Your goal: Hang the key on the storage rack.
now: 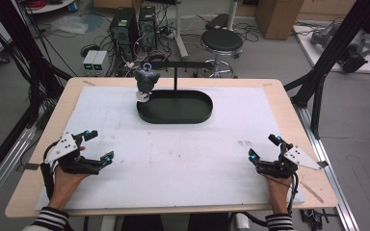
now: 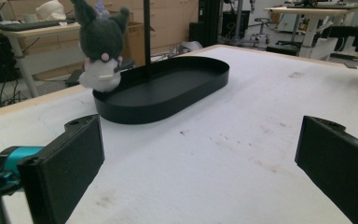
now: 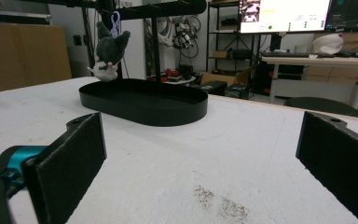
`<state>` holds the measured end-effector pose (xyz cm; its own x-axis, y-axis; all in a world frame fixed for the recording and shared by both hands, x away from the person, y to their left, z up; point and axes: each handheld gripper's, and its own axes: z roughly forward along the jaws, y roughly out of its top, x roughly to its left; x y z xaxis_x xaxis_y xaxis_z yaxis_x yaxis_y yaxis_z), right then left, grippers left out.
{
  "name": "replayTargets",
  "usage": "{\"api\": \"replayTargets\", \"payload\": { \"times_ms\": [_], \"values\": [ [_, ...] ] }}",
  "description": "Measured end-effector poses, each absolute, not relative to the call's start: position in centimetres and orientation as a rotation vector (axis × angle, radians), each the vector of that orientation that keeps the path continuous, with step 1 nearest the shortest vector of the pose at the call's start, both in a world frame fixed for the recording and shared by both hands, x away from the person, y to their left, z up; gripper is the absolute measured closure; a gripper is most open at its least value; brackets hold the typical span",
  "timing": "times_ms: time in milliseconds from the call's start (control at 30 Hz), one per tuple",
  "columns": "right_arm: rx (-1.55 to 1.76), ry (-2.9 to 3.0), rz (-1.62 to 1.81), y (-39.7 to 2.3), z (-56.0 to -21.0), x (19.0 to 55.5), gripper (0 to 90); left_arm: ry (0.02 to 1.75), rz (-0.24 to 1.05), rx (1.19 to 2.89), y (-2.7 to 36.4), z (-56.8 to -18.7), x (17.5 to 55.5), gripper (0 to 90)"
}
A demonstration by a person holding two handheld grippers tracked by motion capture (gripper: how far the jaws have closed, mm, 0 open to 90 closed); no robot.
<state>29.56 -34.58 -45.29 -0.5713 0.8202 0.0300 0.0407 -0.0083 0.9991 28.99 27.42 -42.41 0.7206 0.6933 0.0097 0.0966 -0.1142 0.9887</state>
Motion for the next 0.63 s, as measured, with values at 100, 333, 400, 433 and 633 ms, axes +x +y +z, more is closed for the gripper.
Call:
{"api": "replayTargets", "payload": {
  "times_ms": [100, 333, 400, 433, 633],
  "values": [
    [0.899, 1.661, 1.642, -34.6, -45.3, 29.6, 0.5, 0.649, 0.58, 1.608, 27.5, -43.1, 28.6, 1.7],
    [0.898, 1.661, 1.642, -34.6, -45.3, 29.6, 0.5, 0.695, 0.59, 1.578, 28.1, -44.9, 28.0, 1.7],
    [0.897, 1.659, 1.646, -34.6, -45.3, 29.5, 0.5, 0.706, 0.606, 1.542, 28.3, -45.1, 27.8, 1.8],
    [0.894, 1.655, 1.646, -34.6, -45.3, 29.5, 0.5, 0.709, 0.609, 1.532, 28.3, -45.1, 27.7, 1.8],
    [0.896, 1.66, 1.641, -34.6, -45.3, 29.5, 0.5, 0.688, 0.643, 1.526, 28.3, -45.1, 27.4, 1.8]
  ]
}}
